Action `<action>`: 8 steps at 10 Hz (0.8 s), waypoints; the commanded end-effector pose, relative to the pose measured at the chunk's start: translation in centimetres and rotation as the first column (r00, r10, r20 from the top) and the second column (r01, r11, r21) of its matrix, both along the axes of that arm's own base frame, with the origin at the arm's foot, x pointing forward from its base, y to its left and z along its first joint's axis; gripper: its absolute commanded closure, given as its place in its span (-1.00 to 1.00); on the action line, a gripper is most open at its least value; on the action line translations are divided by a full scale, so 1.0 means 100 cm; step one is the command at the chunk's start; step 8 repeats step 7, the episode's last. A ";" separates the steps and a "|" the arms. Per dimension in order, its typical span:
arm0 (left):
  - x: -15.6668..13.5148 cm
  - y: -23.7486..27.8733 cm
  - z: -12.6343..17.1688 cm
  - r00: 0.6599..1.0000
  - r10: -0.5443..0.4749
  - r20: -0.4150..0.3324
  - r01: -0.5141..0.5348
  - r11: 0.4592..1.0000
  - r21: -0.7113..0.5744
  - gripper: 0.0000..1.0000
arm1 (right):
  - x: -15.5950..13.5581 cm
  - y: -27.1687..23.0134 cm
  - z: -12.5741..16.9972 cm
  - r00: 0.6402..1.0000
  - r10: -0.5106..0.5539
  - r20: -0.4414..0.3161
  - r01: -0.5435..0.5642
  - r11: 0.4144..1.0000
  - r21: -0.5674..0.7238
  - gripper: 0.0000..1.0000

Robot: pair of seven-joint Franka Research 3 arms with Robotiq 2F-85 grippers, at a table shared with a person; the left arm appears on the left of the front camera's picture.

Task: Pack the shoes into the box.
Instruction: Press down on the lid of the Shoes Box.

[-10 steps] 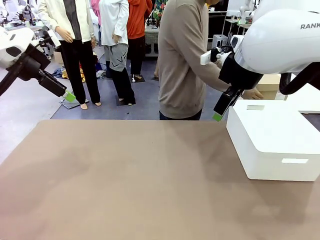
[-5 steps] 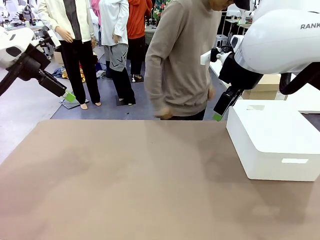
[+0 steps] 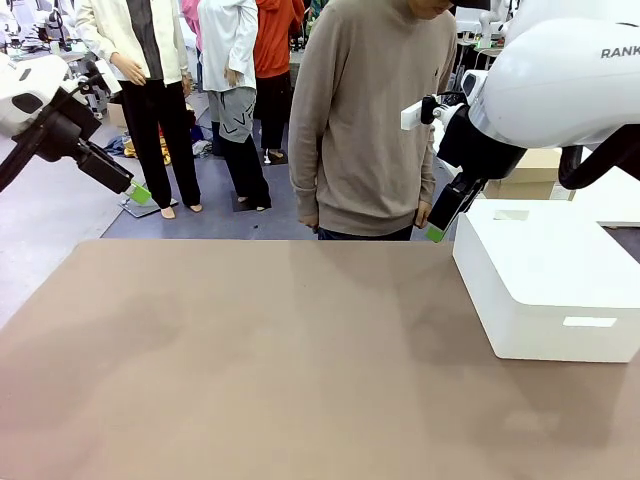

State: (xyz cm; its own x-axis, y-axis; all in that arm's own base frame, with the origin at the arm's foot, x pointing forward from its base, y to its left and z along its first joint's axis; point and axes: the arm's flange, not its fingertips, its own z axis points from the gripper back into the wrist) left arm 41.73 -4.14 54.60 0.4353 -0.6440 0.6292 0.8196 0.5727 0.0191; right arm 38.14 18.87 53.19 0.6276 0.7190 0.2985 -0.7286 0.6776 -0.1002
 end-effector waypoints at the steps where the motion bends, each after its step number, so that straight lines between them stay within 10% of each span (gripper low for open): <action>1: 0.001 0.001 0.001 1.000 0.007 -0.003 -0.007 1.000 0.004 -1.00 | 0.001 -0.001 0.001 1.000 0.003 0.001 -0.003 1.000 -0.001 -1.00; 8: 0.001 0.001 0.001 1.000 0.007 -0.003 -0.007 1.000 0.004 -1.00 | 0.001 -0.001 0.001 1.000 0.003 0.001 -0.003 1.000 -0.001 -1.00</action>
